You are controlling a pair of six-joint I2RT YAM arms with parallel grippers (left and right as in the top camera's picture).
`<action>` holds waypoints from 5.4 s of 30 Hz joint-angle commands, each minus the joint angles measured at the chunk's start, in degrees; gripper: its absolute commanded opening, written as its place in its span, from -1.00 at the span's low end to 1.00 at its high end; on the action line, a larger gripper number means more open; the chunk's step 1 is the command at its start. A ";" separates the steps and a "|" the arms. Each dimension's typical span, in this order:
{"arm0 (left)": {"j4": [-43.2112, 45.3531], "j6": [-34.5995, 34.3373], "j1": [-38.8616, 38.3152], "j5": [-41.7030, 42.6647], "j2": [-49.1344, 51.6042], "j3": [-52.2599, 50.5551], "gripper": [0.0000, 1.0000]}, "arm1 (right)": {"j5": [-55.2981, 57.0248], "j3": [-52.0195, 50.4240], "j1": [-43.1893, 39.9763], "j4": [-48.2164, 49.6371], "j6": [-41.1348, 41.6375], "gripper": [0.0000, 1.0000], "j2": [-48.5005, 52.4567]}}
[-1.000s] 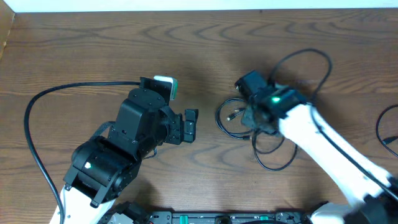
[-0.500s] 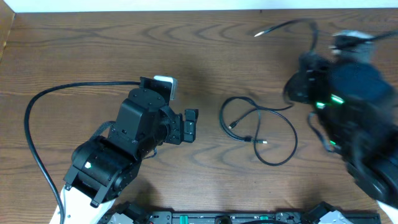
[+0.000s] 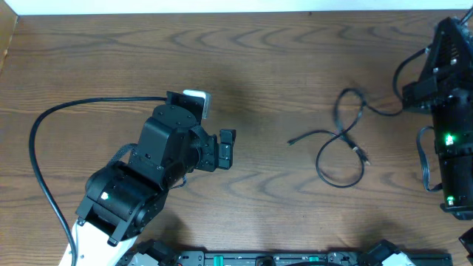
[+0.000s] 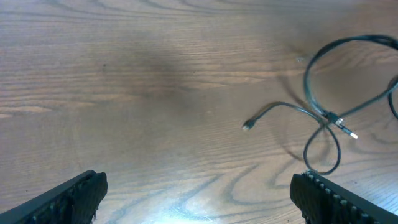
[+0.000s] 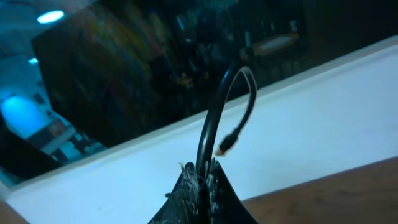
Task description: Untangle cables
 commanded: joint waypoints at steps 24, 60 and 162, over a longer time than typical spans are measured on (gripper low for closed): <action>0.76 17.00 -0.04 30.23 8.94 -2.49 0.77 | 2.86 0.74 -0.26 -5.70 -1.79 -0.98 0.87; 56.19 11.82 -18.58 26.64 48.81 -2.82 0.97 | 2.43 0.74 -0.26 -7.67 3.76 -0.98 0.39; 8.59 12.02 45.20 10.71 7.21 -2.82 -0.86 | -5.42 0.72 -27.80 -22.34 -3.58 -0.98 11.69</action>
